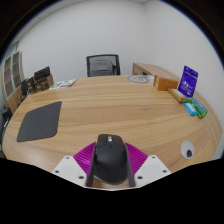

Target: Arrange mouse

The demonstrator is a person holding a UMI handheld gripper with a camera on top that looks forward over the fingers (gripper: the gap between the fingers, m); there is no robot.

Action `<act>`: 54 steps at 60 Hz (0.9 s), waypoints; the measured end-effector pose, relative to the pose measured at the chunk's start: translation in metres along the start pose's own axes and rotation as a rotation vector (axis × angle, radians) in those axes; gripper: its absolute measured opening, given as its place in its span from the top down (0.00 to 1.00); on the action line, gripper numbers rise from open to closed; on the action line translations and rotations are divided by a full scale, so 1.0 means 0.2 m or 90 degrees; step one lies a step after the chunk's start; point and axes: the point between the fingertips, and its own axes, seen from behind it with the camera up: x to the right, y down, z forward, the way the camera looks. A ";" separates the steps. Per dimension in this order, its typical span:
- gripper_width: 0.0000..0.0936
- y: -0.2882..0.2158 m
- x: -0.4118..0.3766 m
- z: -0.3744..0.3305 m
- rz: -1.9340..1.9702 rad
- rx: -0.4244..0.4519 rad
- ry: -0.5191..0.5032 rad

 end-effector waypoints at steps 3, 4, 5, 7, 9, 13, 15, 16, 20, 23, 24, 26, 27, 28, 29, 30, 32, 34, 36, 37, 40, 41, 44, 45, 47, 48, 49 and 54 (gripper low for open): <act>0.52 0.01 -0.02 0.00 0.001 -0.007 -0.008; 0.54 0.01 -0.02 0.00 0.003 -0.010 -0.011; 0.55 0.00 -0.02 0.01 0.007 -0.012 -0.011; 0.56 0.00 -0.01 0.01 0.014 -0.016 -0.008; 0.57 0.00 -0.01 0.01 0.016 -0.018 -0.003; 0.58 -0.01 0.01 0.00 0.020 -0.019 0.018; 0.58 0.00 0.02 -0.01 0.023 -0.025 0.029; 0.58 0.00 0.02 -0.01 0.021 -0.029 0.032; 0.58 -0.06 0.01 -0.04 0.024 -0.024 0.033; 0.58 -0.13 -0.01 -0.07 0.008 -0.021 0.042; 0.58 -0.16 -0.02 -0.08 0.005 -0.018 0.046; 0.58 -0.24 -0.05 -0.10 0.001 -0.008 0.047; 0.58 -0.28 -0.07 -0.11 -0.001 -0.001 0.044; 0.58 -0.32 -0.10 -0.12 -0.002 0.003 0.042; 0.58 -0.36 -0.12 -0.13 -0.003 0.008 0.041; 0.58 -0.40 -0.14 -0.14 -0.004 0.013 0.038; 0.58 -0.48 -0.20 -0.15 -0.004 0.028 0.032; 0.58 -0.56 -0.26 -0.17 -0.005 0.041 0.024; 0.58 -0.62 -0.33 -0.18 -0.011 0.045 0.017; 0.58 -0.66 -0.38 -0.18 -0.008 0.049 0.013; 0.58 -0.75 -0.50 -0.19 -0.014 0.062 -0.005; 0.58 -0.77 -0.53 -0.19 -0.019 0.064 -0.008; 0.58 -0.84 -0.66 -0.19 -0.022 0.076 -0.023; 0.58 -0.86 -0.72 -0.19 -0.025 0.076 -0.028; 0.58 -0.88 -0.82 -0.18 -0.033 0.075 -0.040; 0.58 -0.89 -0.86 -0.17 -0.035 0.075 -0.045; 0.58 -0.89 -0.91 -0.17 -0.037 0.076 -0.050; 0.58 -0.89 -1.13 -0.12 -0.067 0.080 -0.069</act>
